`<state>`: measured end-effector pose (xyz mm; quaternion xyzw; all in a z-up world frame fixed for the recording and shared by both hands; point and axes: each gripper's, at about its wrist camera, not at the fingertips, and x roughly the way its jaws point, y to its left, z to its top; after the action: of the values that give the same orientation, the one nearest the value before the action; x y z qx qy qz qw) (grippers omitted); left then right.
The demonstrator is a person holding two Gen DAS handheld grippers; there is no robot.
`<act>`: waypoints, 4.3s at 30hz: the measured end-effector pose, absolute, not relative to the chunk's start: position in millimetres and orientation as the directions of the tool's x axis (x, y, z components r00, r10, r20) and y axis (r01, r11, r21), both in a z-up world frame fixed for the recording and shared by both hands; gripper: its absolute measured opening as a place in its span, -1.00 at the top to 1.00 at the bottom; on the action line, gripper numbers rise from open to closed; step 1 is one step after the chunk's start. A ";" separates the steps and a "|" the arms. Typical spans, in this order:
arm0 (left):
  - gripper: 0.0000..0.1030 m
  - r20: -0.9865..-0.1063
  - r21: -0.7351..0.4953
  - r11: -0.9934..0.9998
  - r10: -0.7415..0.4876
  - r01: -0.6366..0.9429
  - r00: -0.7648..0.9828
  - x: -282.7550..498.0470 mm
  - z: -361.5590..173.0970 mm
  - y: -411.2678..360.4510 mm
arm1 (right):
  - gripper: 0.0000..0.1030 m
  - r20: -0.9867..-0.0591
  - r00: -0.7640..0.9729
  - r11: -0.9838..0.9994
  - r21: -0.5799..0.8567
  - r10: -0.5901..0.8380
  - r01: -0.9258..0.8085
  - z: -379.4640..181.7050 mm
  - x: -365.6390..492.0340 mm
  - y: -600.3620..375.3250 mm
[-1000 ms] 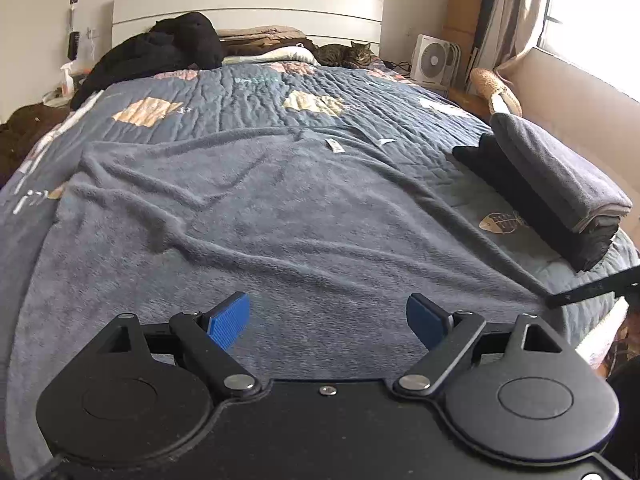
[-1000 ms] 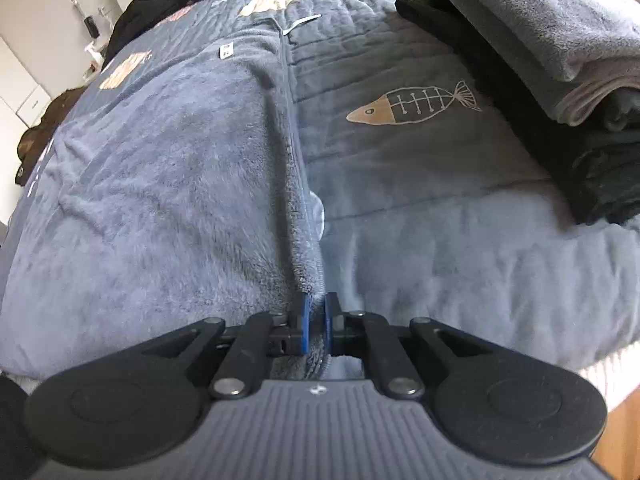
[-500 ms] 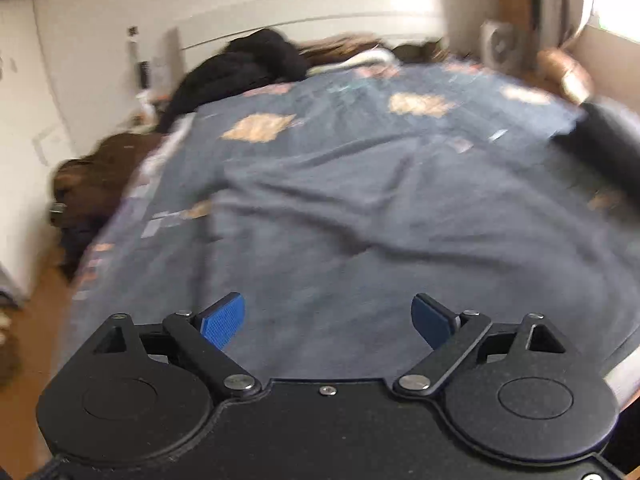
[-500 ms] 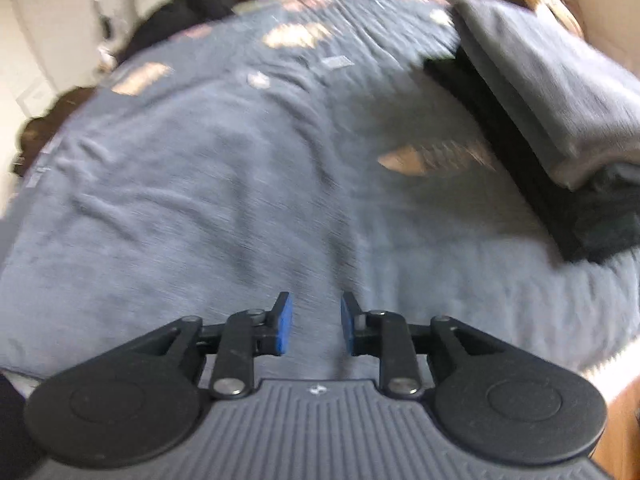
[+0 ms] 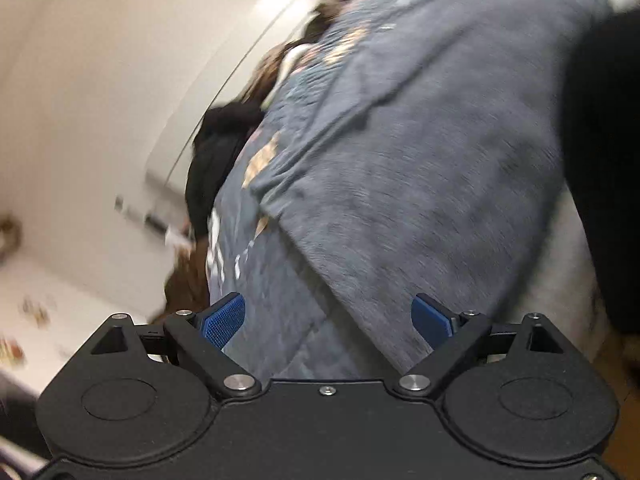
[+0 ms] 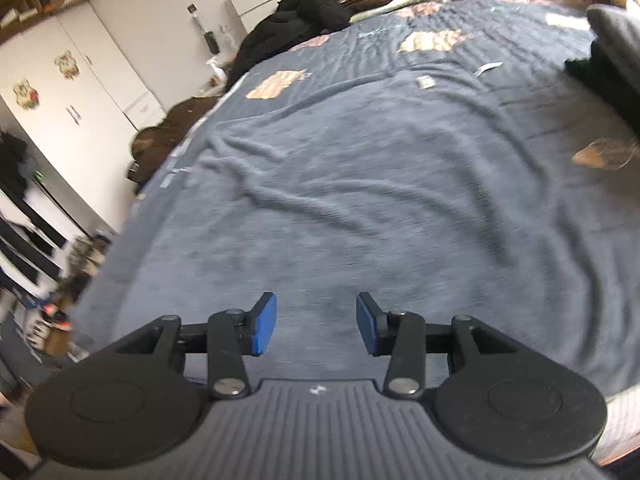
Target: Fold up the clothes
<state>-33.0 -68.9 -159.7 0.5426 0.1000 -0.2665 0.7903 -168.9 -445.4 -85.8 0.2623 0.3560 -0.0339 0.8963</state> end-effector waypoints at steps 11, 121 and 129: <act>-0.74 -0.421 0.872 0.071 -0.394 0.483 0.817 -51.6 -224.4 -71.0 | 0.16 -0.631 0.752 0.844 0.498 0.193 0.201 -74.8 -163.7 -383.9; 0.20 -0.503 0.811 0.232 -0.191 0.537 0.843 -48.6 -208.7 -32.1 | -0.29 -0.733 0.679 0.903 0.309 0.027 0.298 -107.3 -183.5 -422.8; -0.10 -0.578 0.663 0.451 -0.200 0.598 0.791 -51.1 -180.4 -39.2 | -0.29 -0.791 0.611 0.868 0.278 -0.035 0.410 -134.4 -209.7 -453.3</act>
<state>-51.1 -39.2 -180.4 0.4648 0.2143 -0.2419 0.8243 -209.7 -453.3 -134.4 0.2222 0.4222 -0.1279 0.8695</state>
